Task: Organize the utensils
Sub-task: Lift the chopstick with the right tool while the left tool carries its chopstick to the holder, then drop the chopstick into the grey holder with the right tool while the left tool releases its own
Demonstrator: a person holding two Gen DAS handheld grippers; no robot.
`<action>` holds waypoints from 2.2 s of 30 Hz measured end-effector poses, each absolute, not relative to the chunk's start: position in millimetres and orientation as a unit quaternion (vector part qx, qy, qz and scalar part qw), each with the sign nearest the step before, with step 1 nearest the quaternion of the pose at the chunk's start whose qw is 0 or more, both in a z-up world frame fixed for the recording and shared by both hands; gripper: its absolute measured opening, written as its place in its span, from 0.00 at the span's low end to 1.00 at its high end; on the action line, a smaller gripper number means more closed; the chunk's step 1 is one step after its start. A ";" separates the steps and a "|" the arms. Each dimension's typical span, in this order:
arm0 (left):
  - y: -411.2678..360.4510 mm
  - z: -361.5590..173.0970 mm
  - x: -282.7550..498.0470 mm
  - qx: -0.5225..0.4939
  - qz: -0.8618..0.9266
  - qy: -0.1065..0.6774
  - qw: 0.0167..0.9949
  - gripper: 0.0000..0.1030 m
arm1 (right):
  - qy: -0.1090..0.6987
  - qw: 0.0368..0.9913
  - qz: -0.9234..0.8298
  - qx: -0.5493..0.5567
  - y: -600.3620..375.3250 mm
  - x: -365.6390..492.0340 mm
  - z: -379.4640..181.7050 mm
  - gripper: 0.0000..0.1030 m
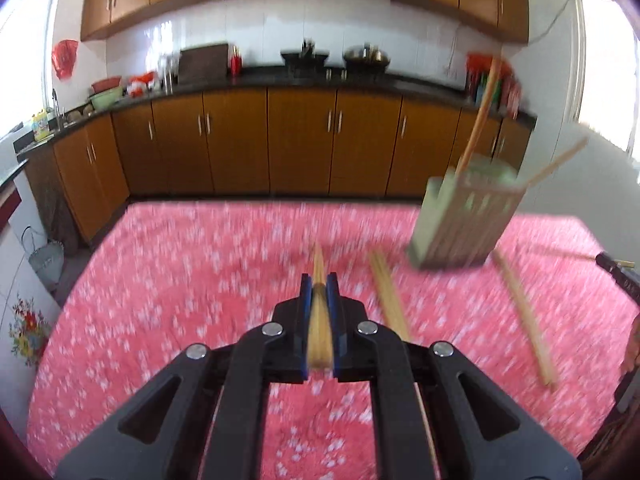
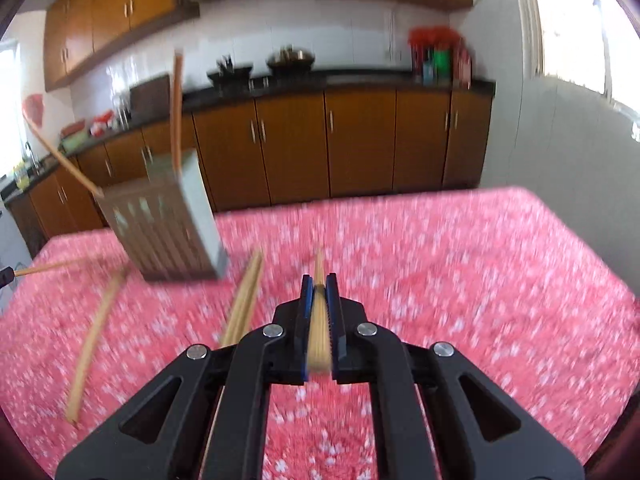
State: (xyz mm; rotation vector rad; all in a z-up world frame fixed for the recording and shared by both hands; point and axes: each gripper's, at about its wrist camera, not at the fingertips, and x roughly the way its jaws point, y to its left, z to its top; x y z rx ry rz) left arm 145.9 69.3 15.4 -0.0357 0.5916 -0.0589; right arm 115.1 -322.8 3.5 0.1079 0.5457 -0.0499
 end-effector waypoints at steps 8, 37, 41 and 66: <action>62.9 68.4 152.2 -0.035 -0.050 0.253 0.965 0.08 | 0.225 0.971 -0.005 0.074 -322.4 120.7 50.9 0.07; -36.7 168.0 179.2 -0.045 -0.126 0.114 0.984 0.08 | 0.056 0.990 0.080 0.101 -259.8 148.6 146.2 0.07; -40.2 142.4 198.2 -0.038 -0.126 0.132 0.982 0.08 | 0.088 0.988 0.075 0.099 -252.2 165.0 123.1 0.07; 52.6 85.1 160.7 -0.073 -0.040 0.196 0.977 0.34 | 0.259 0.958 -0.027 0.117 -327.9 147.2 39.7 0.36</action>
